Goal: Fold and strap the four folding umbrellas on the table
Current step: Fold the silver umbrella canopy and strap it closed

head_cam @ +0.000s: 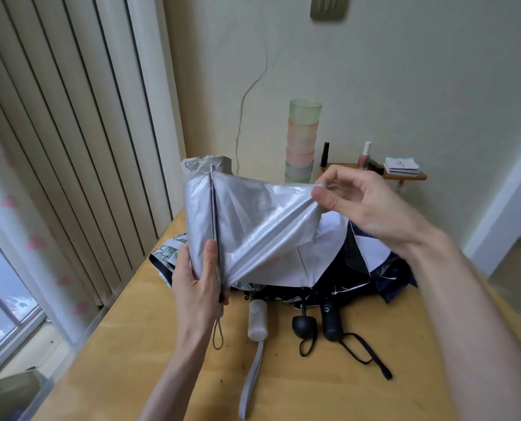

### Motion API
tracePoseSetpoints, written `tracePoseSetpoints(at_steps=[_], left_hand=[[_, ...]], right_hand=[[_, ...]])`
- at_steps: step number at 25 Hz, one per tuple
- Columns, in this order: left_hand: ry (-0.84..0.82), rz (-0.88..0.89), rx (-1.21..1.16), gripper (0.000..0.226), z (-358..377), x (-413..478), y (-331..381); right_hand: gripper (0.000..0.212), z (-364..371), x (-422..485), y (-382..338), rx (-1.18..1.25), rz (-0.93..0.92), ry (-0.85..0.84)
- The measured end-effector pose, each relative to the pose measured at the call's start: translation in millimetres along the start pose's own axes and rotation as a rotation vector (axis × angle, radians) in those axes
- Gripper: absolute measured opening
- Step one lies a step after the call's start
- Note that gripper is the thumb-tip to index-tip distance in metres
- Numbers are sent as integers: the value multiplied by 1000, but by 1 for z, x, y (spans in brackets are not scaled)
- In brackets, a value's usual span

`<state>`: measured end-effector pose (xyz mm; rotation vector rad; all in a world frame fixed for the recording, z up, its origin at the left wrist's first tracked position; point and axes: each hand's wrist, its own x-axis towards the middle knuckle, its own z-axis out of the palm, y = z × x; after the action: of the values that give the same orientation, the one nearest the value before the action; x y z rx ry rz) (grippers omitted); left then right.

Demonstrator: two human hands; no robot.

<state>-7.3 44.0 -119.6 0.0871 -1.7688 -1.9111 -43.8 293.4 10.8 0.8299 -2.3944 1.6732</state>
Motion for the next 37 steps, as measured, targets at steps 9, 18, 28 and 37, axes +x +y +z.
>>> tracePoseSetpoints(at_steps=[9, 18, 28, 37], left_hand=[[-51, -57, -46, 35, 12, -9, -1], [-44, -72, -36, 28, 30, -27, -2], [29, -133, -71, 24, 23, -19, -9], [29, -119, -91, 33, 21, -17, -3]], right_hand=[[100, 46, -41, 53, 44, 46, 156], [44, 69, -52, 65, 33, 200, 640], [18, 54, -54, 69, -107, 80, 548], [28, 69, -52, 63, 156, 61, 574]])
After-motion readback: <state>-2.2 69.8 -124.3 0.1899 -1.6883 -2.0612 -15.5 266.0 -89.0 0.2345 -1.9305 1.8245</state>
